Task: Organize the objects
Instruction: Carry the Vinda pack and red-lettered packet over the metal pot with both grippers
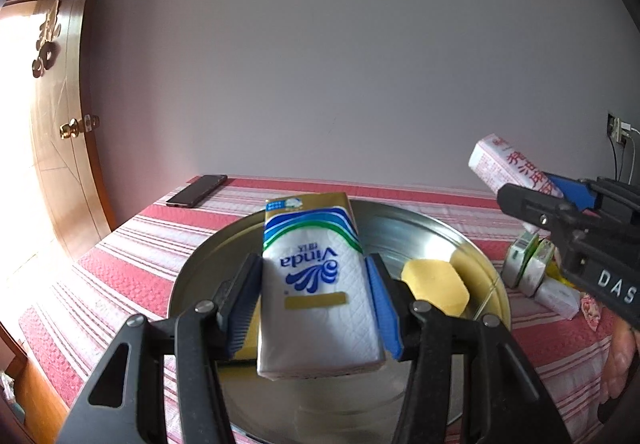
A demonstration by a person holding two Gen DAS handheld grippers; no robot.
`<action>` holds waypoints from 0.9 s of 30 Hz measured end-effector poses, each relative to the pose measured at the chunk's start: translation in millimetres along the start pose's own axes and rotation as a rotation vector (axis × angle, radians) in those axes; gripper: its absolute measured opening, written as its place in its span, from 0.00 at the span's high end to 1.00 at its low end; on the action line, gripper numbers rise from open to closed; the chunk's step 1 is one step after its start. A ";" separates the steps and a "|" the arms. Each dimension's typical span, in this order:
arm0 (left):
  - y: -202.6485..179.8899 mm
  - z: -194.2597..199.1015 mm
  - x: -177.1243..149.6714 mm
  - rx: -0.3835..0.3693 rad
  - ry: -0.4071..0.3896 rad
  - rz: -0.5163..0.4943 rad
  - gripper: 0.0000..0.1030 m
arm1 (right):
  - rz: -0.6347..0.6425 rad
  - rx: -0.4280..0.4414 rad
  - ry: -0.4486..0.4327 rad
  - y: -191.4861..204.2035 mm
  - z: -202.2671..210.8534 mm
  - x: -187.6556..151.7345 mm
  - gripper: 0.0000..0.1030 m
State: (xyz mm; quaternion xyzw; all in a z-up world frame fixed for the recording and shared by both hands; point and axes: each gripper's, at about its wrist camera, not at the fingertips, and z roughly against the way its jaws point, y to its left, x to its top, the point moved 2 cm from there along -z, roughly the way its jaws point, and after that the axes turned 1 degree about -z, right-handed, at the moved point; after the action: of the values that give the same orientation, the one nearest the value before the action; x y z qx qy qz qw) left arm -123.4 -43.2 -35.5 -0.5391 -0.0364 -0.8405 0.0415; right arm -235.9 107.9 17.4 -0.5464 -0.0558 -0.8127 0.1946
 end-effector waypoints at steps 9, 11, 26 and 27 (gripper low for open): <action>7.9 -17.5 6.1 0.003 0.062 -0.021 0.49 | 0.003 0.034 0.062 10.8 -32.8 -1.2 0.64; 10.1 -21.6 7.3 0.004 0.073 -0.020 0.49 | 0.016 0.039 0.074 15.3 -38.1 -2.9 0.64; 11.4 -48.5 16.0 -0.002 0.175 -0.066 0.49 | 0.040 0.064 0.174 26.6 -67.8 -12.3 0.64; 10.9 -50.4 15.5 -0.001 0.182 -0.071 0.49 | 0.041 0.065 0.186 27.9 -70.5 -12.1 0.64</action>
State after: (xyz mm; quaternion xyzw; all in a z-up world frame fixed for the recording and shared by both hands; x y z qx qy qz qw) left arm -174.1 -59.8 -42.2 -0.4590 -0.0512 -0.8868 0.0144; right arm -282.4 63.9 -25.0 -0.4629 -0.0525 -0.8536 0.2331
